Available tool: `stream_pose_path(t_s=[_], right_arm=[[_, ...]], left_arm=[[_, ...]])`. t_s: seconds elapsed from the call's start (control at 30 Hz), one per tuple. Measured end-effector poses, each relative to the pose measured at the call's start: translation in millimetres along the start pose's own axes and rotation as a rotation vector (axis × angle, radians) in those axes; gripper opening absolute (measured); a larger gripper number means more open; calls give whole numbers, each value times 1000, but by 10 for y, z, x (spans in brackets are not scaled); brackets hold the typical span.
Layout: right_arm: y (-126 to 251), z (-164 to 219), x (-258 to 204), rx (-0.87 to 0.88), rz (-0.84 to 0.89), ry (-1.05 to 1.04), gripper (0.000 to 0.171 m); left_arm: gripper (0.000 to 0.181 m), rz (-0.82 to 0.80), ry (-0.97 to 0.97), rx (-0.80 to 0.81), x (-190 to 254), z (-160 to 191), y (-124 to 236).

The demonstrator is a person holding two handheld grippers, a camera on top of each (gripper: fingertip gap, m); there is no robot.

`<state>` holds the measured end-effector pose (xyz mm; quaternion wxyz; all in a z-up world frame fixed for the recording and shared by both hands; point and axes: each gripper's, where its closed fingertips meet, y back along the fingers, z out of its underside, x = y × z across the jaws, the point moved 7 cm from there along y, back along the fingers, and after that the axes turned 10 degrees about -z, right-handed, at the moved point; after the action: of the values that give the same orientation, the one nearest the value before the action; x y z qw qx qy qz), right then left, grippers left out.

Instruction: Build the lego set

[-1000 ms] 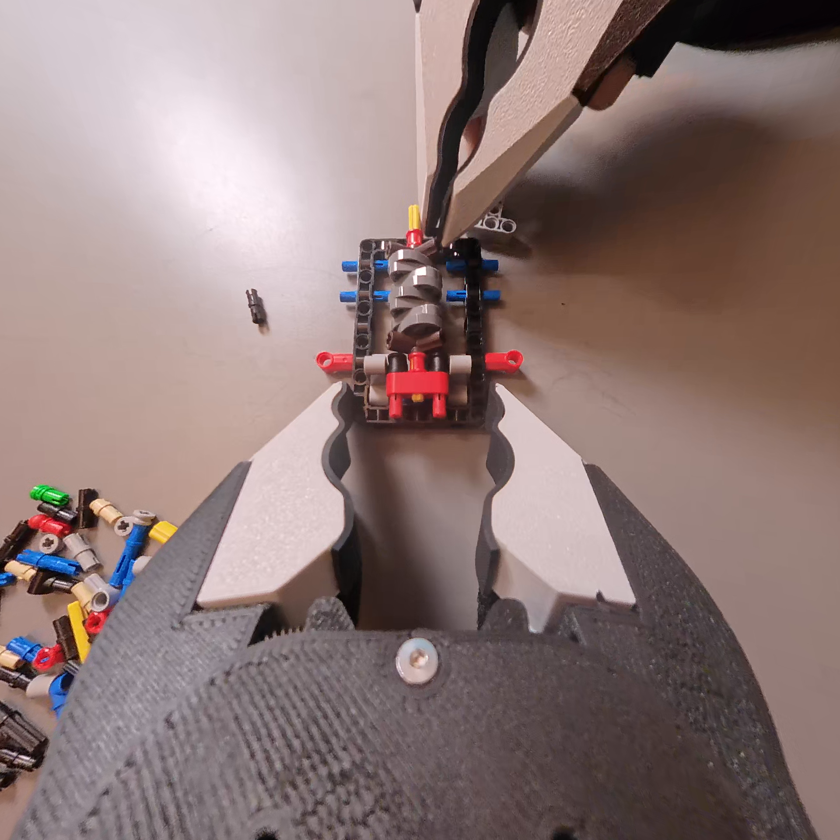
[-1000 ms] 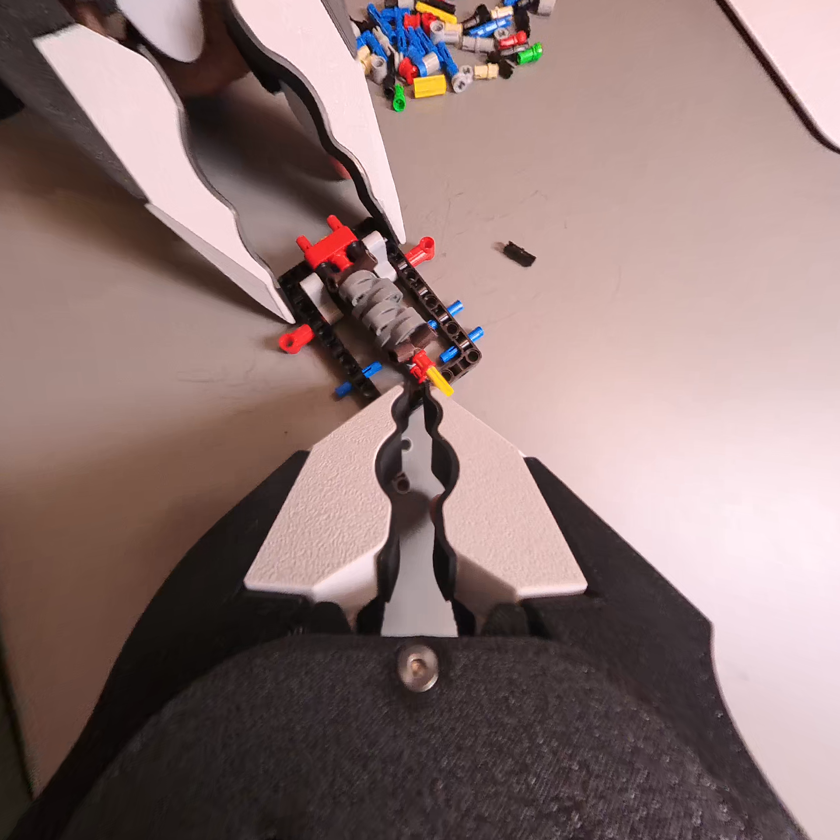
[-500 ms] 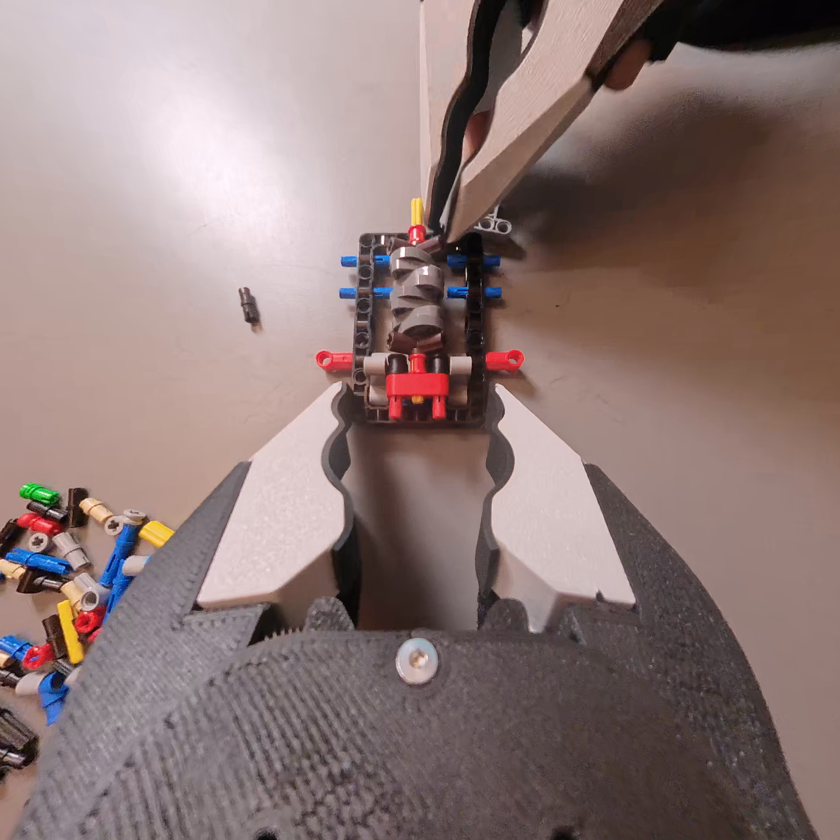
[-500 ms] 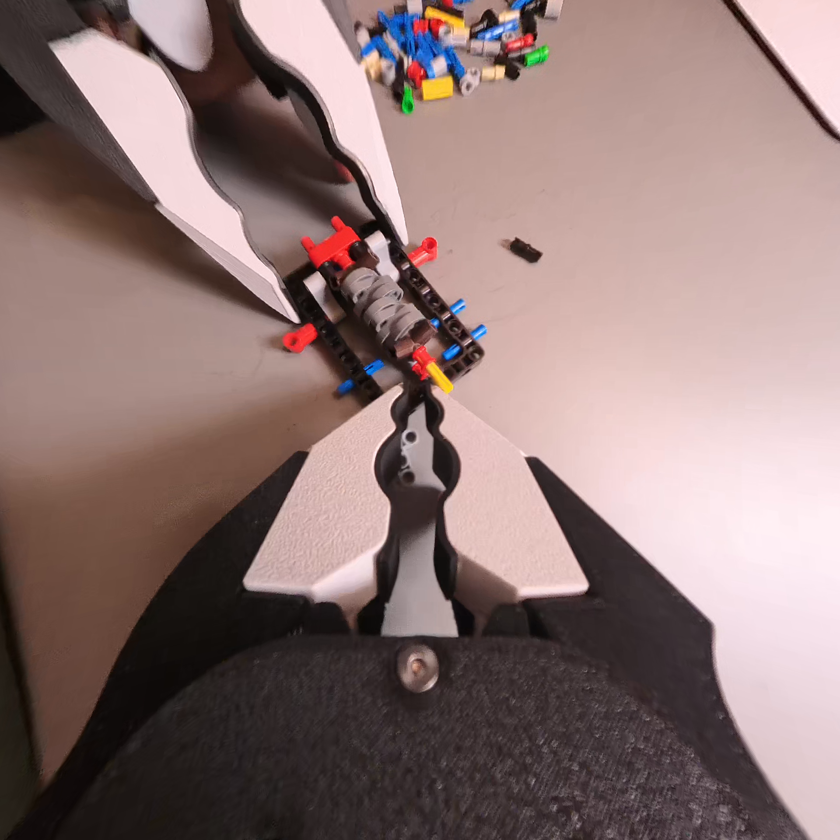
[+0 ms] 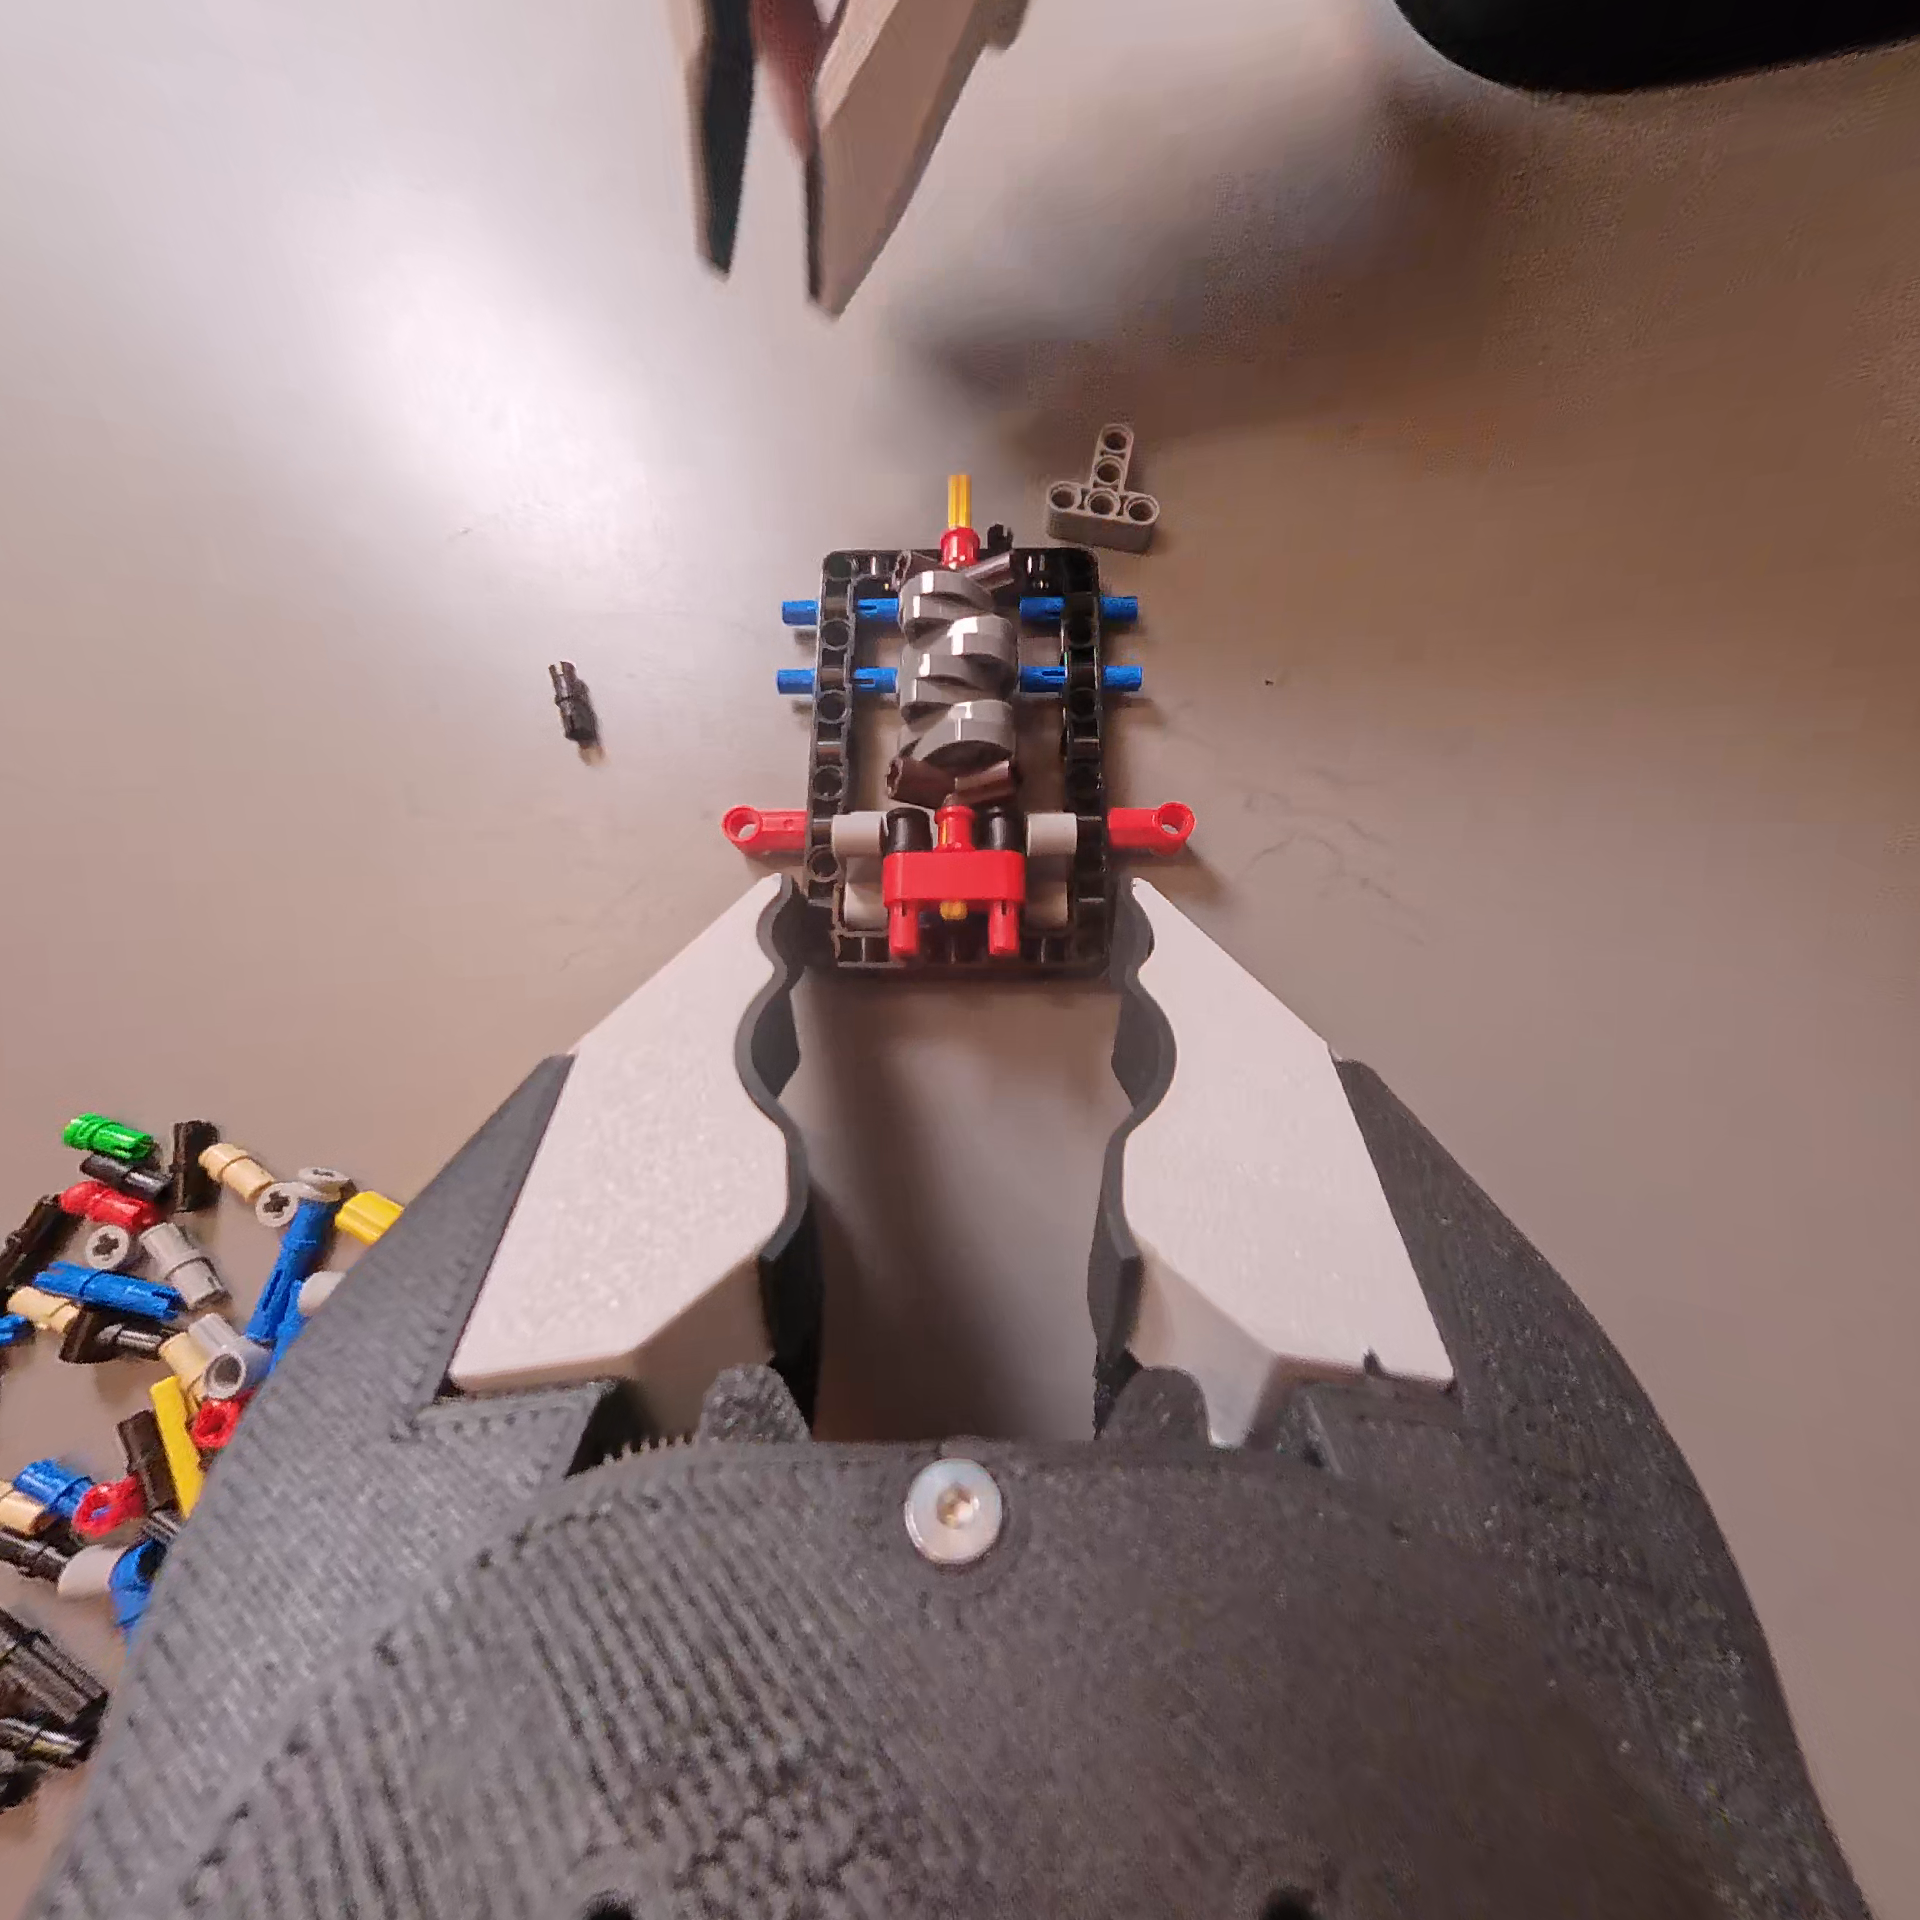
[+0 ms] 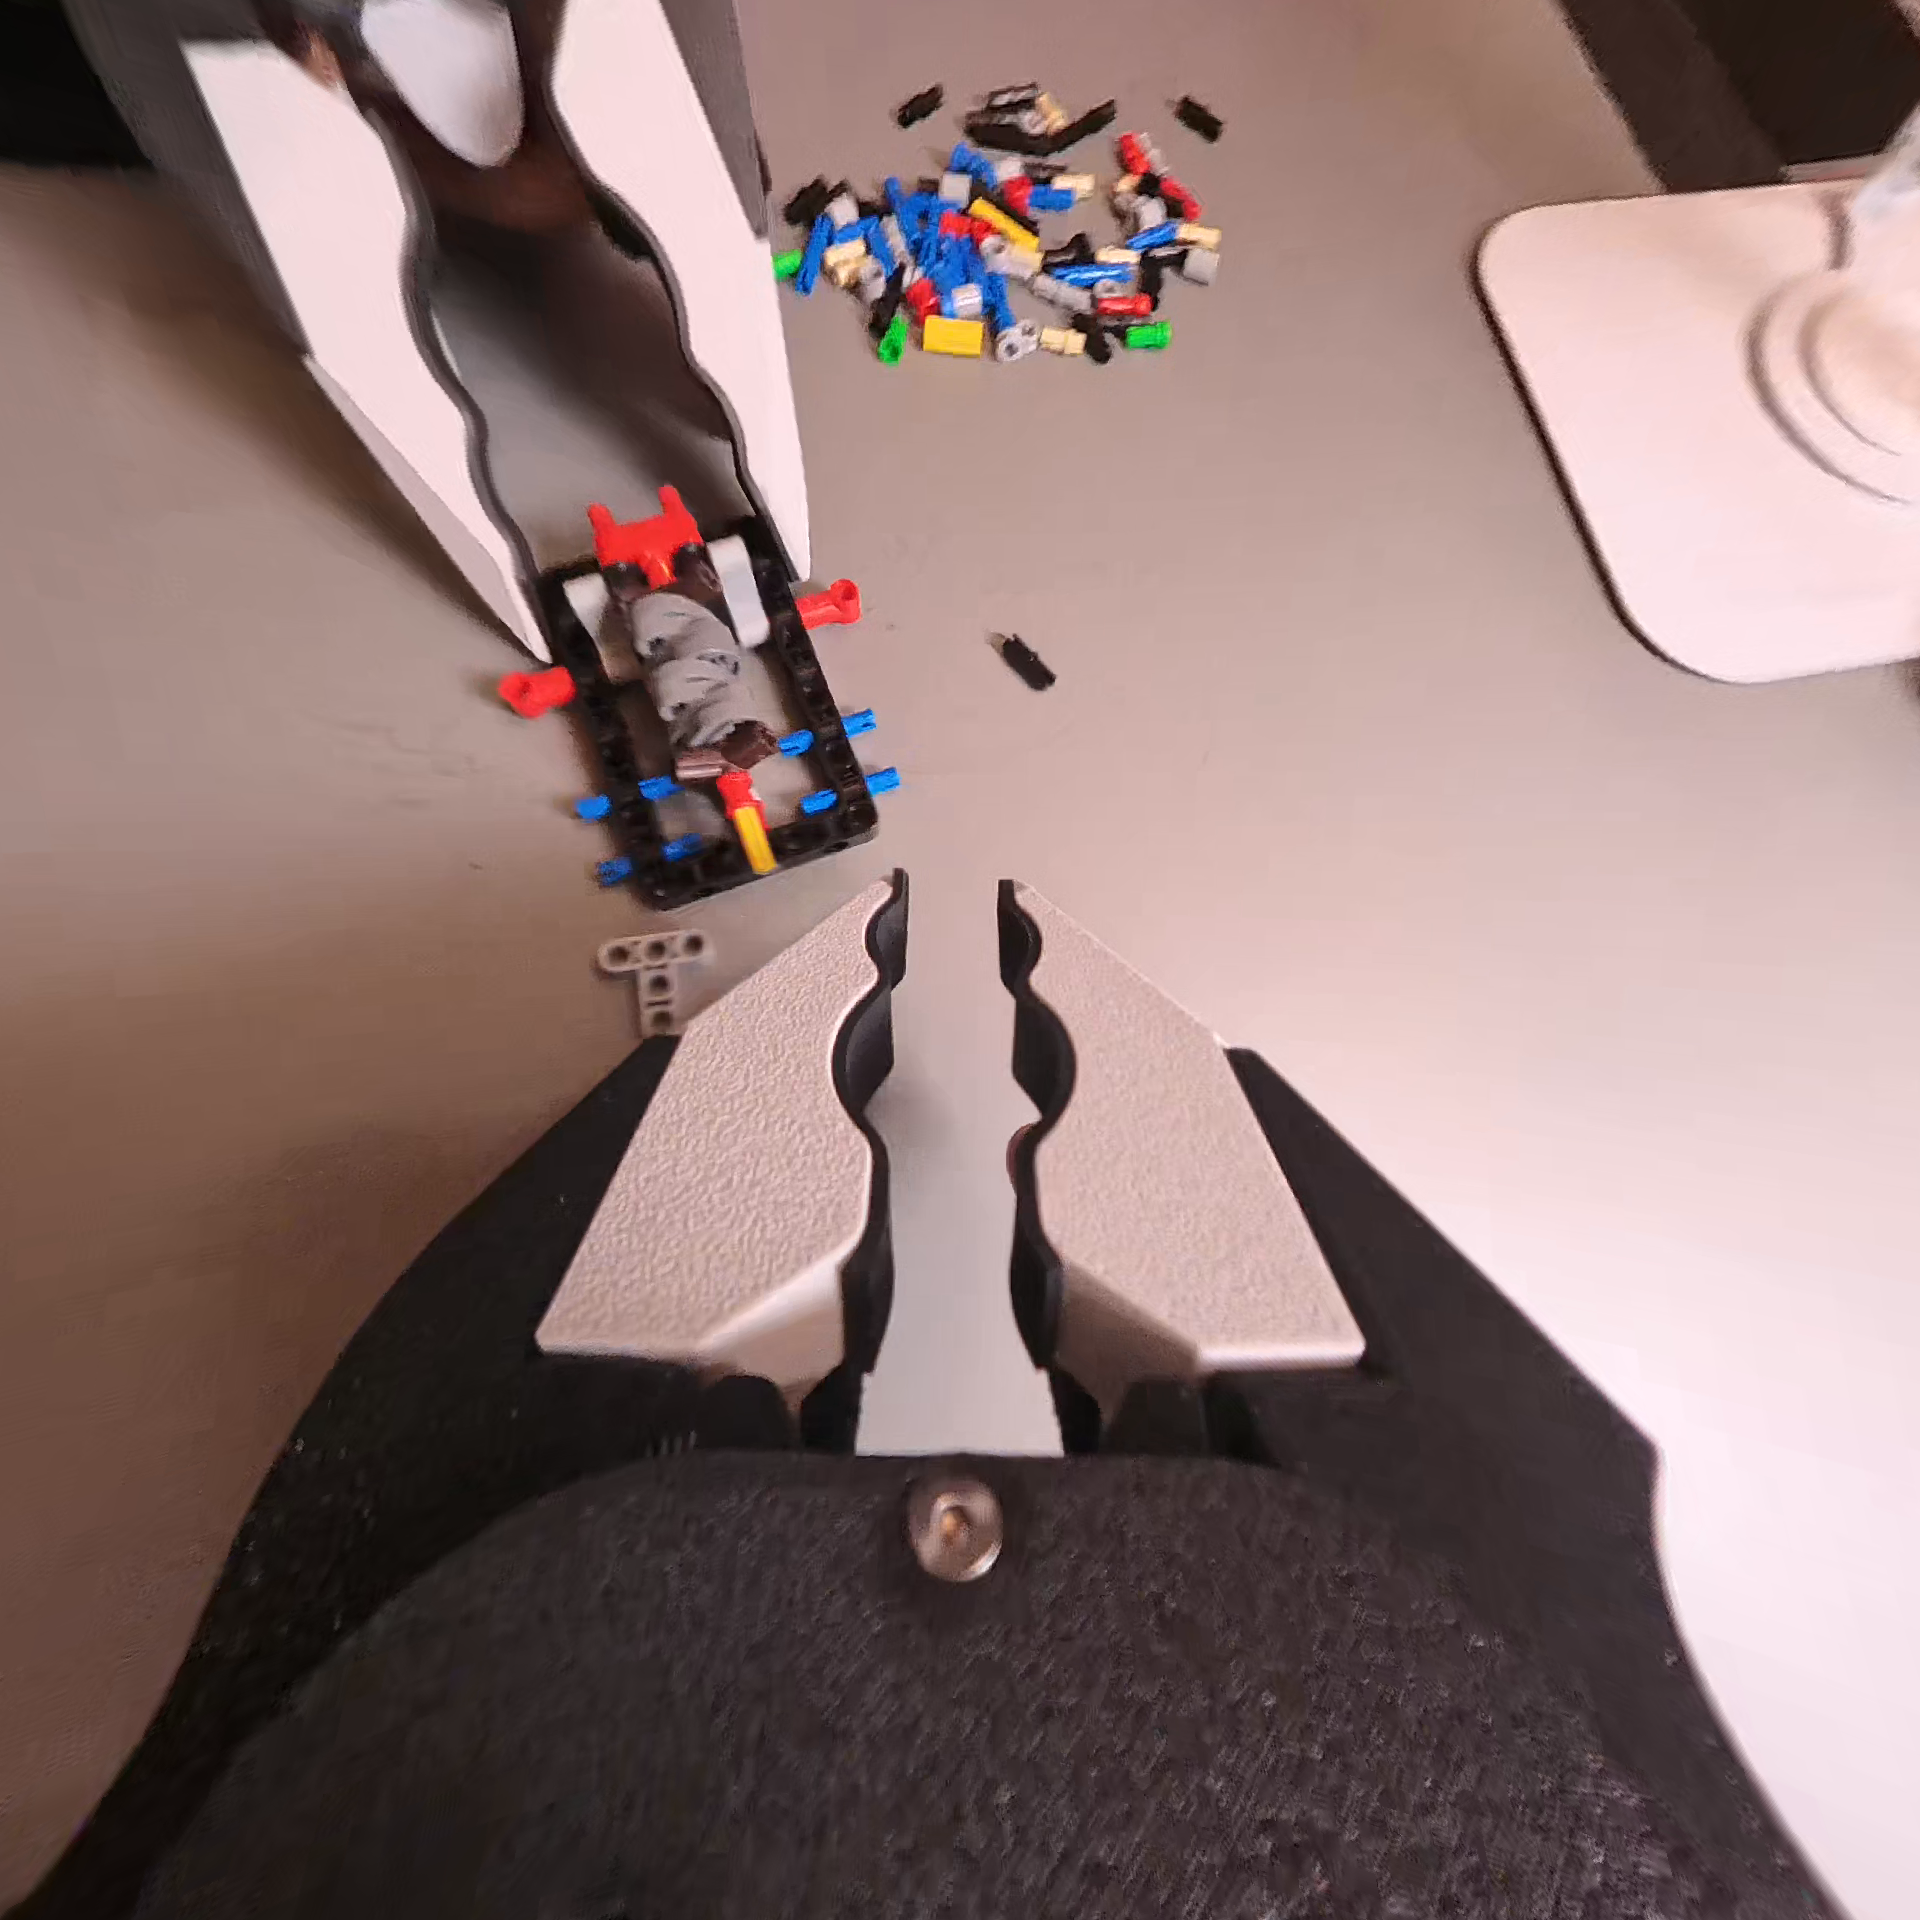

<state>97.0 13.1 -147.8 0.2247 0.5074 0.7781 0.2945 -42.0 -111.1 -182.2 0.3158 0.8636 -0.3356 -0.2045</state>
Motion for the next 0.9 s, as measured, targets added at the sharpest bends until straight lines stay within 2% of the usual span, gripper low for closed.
stream_pose_path(t_s=[0.33, 0.4, 0.43, 0.47, 0.6, 0.7, 0.9], right_arm=[[-668, -348, 490, -163, -245, 148, 20], [-728, -352, 499, -225, -254, 186, 15], [-737, -364, 491, -228, -257, 198, 3], [-742, -363, 477, -232, -264, 199, 3], [-598, -364, 338, -190, -247, 212, 2], [-336, -467, 102, -92, -169, 252, 2], [-8, -667, -595, 36, -31, 398, 2]], left_arm=[[59, -7, 61, 14, -123, 45, 10], [59, -6, 68, 17, -137, 52, 13], [60, -4, 71, 18, -139, 54, 13], [60, -3, 71, 18, -140, 55, 14], [60, 17, 64, 25, -141, 56, 50], [62, 76, 149, 129, -194, -45, 189], [33, 300, 355, 407, -21, -415, 376]])
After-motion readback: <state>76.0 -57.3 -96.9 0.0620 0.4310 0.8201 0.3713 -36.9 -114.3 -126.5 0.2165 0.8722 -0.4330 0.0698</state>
